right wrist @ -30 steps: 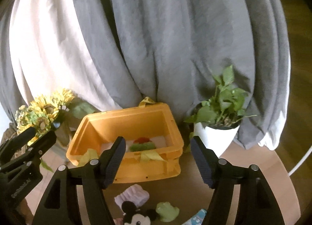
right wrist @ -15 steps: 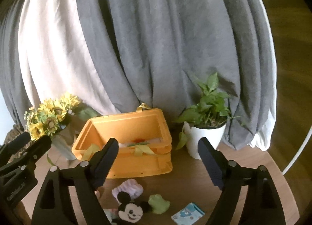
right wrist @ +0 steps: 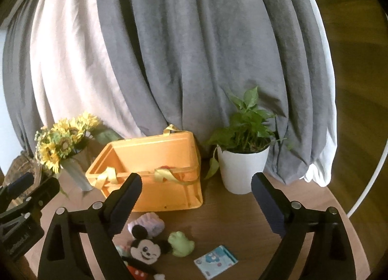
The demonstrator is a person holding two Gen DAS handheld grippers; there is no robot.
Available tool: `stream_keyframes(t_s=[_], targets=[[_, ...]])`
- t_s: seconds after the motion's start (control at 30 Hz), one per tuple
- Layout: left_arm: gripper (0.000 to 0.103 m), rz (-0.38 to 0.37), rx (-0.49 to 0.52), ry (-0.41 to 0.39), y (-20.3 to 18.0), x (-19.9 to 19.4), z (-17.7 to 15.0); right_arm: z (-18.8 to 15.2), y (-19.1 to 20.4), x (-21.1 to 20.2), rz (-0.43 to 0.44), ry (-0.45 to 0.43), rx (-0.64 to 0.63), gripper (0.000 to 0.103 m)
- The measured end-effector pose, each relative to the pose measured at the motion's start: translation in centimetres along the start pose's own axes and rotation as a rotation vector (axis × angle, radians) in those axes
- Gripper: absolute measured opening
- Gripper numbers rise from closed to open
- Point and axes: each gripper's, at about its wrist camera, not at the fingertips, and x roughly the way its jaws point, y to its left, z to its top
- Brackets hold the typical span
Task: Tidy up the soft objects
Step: 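Move both grippers back down toward the remaining plush toys, then grasp the Mickey plush with the left gripper while the right gripper grasps the tissue pack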
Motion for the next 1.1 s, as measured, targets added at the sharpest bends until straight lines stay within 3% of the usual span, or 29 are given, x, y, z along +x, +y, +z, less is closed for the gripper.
stream_keyframes(t_s=[0.37,0.73,1.1], targets=[[0.077,0.039,-0.006,0.062,-2.2,-0.3,-3.5,-2.8,-1.9,0.6,0.071,0.061,-0.059,0.095],[0.077,0.059,-0.019,0.172,-4.0,1.2,-6.9,-6.3,-3.2,2.2,0.122,0.152,-0.112,0.095],[0.077,0.080,-0.024,0.257,-4.9,3.4,-9.8,-9.2,-4.4,4.6,0.127,0.261,-0.137,0.095]])
